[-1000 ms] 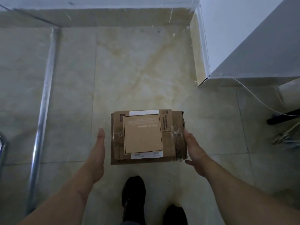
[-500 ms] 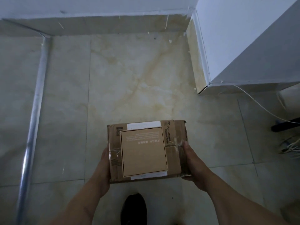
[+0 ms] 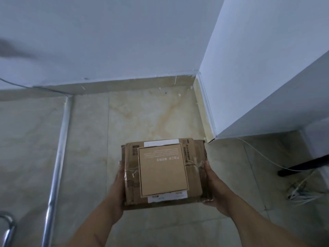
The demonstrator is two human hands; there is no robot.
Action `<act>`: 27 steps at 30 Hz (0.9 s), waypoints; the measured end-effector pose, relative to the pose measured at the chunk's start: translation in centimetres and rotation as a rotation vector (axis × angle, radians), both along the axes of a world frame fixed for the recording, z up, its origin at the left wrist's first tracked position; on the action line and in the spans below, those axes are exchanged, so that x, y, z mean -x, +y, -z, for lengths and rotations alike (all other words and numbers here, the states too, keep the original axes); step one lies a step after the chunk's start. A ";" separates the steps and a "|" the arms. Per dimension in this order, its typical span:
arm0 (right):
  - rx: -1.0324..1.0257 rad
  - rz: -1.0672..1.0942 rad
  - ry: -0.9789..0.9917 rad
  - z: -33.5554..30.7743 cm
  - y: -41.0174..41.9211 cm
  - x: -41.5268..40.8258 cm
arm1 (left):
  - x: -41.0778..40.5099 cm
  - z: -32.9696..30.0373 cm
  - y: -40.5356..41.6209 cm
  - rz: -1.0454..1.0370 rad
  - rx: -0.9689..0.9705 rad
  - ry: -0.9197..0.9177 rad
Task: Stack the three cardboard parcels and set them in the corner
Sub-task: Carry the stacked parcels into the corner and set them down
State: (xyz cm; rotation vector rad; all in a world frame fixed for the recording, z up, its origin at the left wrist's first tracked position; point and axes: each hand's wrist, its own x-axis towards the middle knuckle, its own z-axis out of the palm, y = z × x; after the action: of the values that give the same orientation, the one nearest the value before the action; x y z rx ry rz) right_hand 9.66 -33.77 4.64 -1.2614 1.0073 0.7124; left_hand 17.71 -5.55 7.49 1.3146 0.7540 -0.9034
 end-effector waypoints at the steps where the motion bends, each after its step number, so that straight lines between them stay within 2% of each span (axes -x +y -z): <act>1: 0.002 -0.006 -0.006 -1.7 -0.4 -1.8 | -1.8 -1.7 -0.2 0.008 0.013 -0.013; 7: -0.010 -0.021 -0.075 -6.2 -2.1 -9.9 | -9.5 -7.2 -1.9 0.018 0.012 -0.062; 13: 0.020 -0.070 -0.116 -7.8 -4.8 -18.5 | -17.8 -9.1 -4.4 -0.023 0.004 -0.090; 20: 0.001 -0.019 -0.110 -3.8 -8.8 -29.2 | -28.3 -6.2 -8.5 -0.040 -0.079 -0.096; 24: -0.104 0.066 -0.141 -1.2 -11.0 -34.8 | -33.4 -3.4 -10.6 -0.036 -0.075 -0.064; 27: -0.074 0.019 -0.127 3.1 -12.6 -37.9 | -36.7 -0.2 -12.0 -0.036 -0.083 -0.054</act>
State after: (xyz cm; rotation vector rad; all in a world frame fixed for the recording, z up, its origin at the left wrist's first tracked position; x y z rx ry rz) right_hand 47.53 -46.32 1.57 -1.2158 0.8806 0.6409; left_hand 54.43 -17.51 7.73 1.3887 0.7775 -0.8120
